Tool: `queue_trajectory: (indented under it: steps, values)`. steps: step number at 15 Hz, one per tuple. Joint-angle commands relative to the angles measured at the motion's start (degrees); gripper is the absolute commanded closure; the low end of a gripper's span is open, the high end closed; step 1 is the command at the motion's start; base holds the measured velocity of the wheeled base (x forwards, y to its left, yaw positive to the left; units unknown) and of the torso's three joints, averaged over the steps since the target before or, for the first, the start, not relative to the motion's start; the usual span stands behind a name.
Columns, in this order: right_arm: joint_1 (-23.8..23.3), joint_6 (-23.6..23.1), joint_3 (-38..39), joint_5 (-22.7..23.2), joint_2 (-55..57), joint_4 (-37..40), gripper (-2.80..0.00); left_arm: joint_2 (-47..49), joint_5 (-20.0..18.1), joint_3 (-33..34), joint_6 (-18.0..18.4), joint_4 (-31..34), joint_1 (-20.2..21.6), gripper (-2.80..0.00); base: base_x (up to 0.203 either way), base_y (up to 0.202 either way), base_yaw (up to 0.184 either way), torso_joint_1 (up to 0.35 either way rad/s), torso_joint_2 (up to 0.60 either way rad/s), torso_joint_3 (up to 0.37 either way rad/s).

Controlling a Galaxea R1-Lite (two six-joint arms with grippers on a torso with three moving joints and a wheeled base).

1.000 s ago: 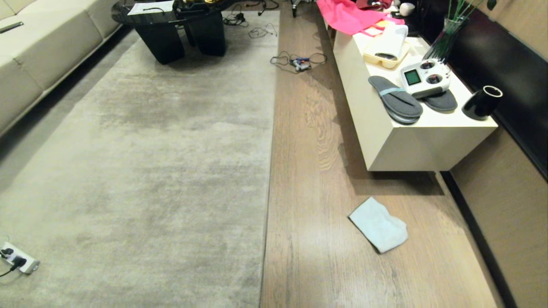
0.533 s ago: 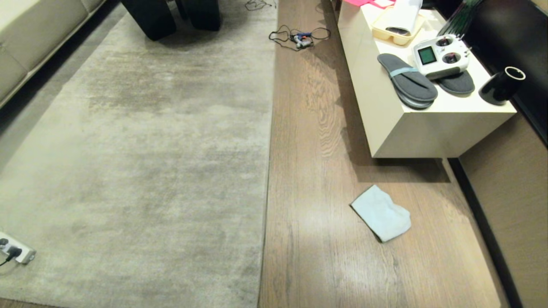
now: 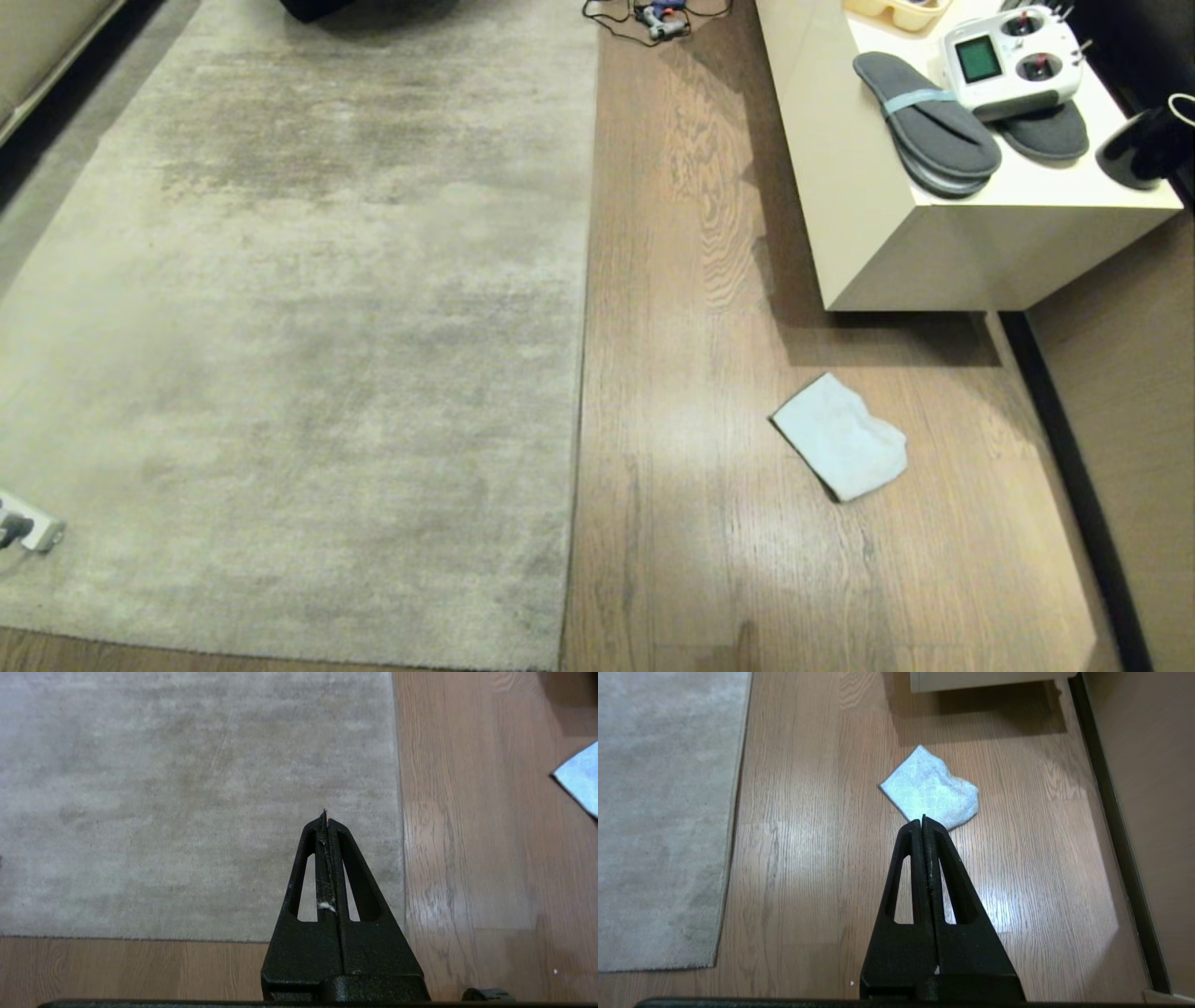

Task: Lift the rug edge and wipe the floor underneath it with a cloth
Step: Pick up the rag

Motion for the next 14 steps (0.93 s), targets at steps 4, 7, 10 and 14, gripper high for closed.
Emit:
queue_trajectory:
  steps: [4, 7, 10, 14]
  values:
    - [0.01, 0.00, 0.00, -0.06, 0.00, -0.02, 0.00, 0.00, -0.09, 0.00, -0.03, 0.09, 0.00, 0.00, 0.000, 0.000, 0.000, 0.001, 0.00, -0.198]
    - [0.01, 0.00, 0.00, -0.08, 0.00, -0.02, 0.00, 0.00, 0.00, 0.00, -0.03, 0.00, 0.00, 0.00, 0.000, 0.000, 0.000, 0.004, 0.00, -0.201]
    - [0.01, 0.00, 0.00, 0.01, 0.00, -0.02, 0.00, 0.00, -0.09, 0.00, -0.03, 0.00, 0.00, 0.00, 0.000, 0.000, 0.000, 0.001, 0.00, -0.198]
    - [0.01, 0.00, 0.00, -0.07, 0.00, -0.02, 0.00, 0.00, -0.09, 0.00, -0.03, 0.00, 0.00, 0.00, 0.000, 0.000, 0.000, 0.001, 0.00, -0.198]
